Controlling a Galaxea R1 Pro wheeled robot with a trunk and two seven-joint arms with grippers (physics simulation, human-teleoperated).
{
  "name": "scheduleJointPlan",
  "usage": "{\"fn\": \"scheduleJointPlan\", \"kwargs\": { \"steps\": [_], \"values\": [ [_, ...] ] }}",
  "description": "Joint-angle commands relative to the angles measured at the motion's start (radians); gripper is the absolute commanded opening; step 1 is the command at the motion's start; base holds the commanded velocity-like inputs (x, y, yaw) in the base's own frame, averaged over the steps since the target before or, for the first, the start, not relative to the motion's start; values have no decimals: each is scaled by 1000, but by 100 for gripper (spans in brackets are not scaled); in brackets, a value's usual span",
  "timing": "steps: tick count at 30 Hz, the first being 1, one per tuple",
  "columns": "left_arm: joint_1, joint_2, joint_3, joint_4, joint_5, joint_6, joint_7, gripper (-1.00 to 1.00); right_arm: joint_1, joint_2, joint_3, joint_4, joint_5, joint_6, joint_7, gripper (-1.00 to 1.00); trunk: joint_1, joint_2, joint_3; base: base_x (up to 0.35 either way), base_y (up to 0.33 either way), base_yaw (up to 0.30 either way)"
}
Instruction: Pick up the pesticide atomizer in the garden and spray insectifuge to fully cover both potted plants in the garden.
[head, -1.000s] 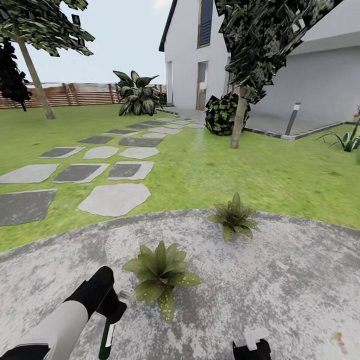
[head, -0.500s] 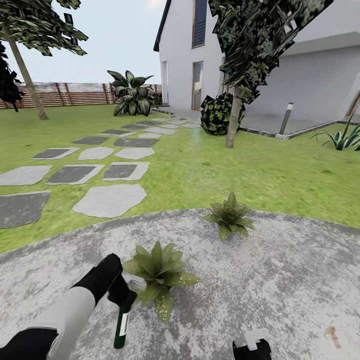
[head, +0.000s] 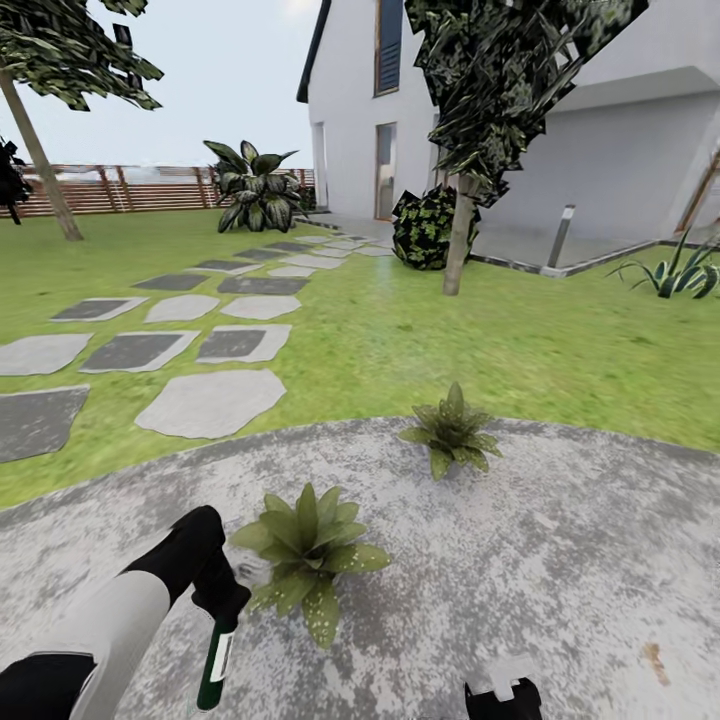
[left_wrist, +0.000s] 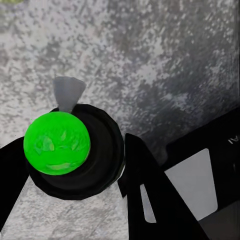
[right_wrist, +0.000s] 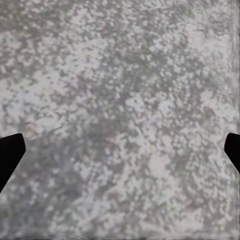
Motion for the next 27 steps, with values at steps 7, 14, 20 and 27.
{"fn": "scheduleJointPlan", "kwargs": {
  "steps": [7, 14, 20, 27],
  "values": [
    [0, 1, -9, -4, -10, 10, -7, -100, -1, 1, 9, 1, -8, -3, -2, 100, 0, 0, -1, -37, 68, -189],
    [0, 1, -9, -4, -11, 12, -6, -100, -1, 0, 8, 0, -8, -3, -2, 100, 0, 0, -1, -180, 252, -5],
    [0, 1, -8, -4, -11, 14, -7, -100, -1, 3, 10, 1, -9, -4, -2, 100, 0, 0, -1, -38, 290, 0],
    [0, 1, -8, -4, -11, 14, -6, -100, -1, 1, 9, 1, -9, -3, -2, 100, 0, 0, 2, -49, 294, -129]
  ]
}}
